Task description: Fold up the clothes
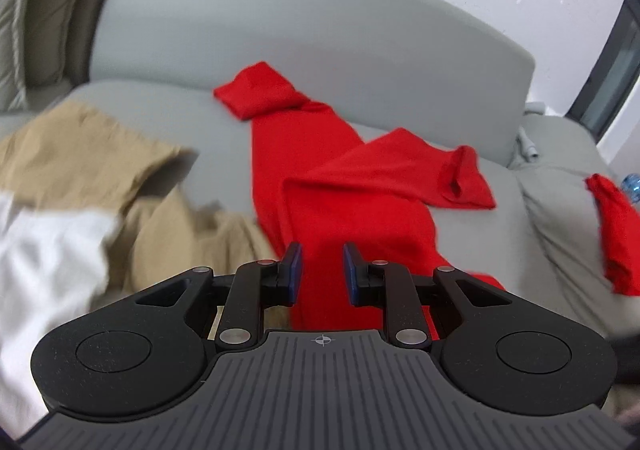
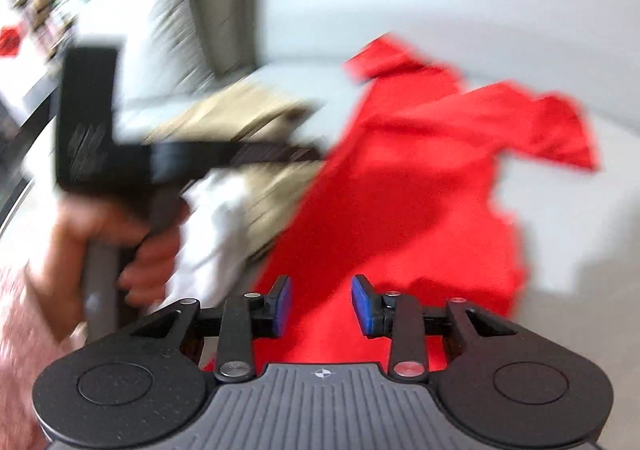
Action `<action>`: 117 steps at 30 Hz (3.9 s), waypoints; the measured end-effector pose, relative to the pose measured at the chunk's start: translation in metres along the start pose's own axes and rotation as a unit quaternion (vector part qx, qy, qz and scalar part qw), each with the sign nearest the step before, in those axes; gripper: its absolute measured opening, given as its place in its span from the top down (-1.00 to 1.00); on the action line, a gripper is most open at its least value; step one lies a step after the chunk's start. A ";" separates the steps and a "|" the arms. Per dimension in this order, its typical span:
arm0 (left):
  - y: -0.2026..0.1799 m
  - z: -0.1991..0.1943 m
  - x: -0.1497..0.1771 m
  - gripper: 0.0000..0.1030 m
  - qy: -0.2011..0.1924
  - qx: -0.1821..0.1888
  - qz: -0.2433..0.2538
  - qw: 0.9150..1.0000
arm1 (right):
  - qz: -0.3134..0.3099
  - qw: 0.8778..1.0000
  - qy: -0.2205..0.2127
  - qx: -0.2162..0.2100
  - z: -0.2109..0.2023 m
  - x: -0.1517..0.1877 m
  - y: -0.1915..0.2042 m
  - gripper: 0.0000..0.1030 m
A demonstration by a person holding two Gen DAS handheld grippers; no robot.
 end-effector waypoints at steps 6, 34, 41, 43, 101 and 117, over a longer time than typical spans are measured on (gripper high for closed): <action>0.023 0.044 -0.022 0.51 0.020 0.024 -0.042 0.999 | 0.100 0.993 -0.057 -0.023 0.032 -0.037 -0.052 0.31; 0.014 0.114 -0.009 0.61 0.100 -0.026 0.018 0.994 | 0.323 0.934 -0.151 0.006 0.066 -0.055 -0.186 0.02; 0.003 0.119 -0.006 0.61 0.082 -0.041 0.051 0.995 | 0.434 0.872 -0.223 0.016 0.072 -0.034 -0.233 0.20; 0.001 0.121 -0.006 0.74 0.076 -0.044 0.058 0.994 | 0.428 0.870 -0.242 0.026 0.072 -0.037 -0.239 0.61; 0.029 0.088 -0.024 0.95 0.096 -0.077 -0.018 0.992 | -0.023 0.989 0.062 0.131 0.099 -0.073 -0.143 0.99; -0.010 -0.022 0.084 0.90 0.138 -0.027 0.024 0.990 | 0.127 0.987 0.100 -0.004 -0.007 0.065 -0.058 0.90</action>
Point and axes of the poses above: each gripper's, at about its wrist camera, not at the fingertips, and z roughly the way its jaws point, y to its left, x to its underside, the point moved 4 cm from there along z, roughly the way its jaws point, and after that the axes turned 12 degrees about -x, right-handed, at the moved point
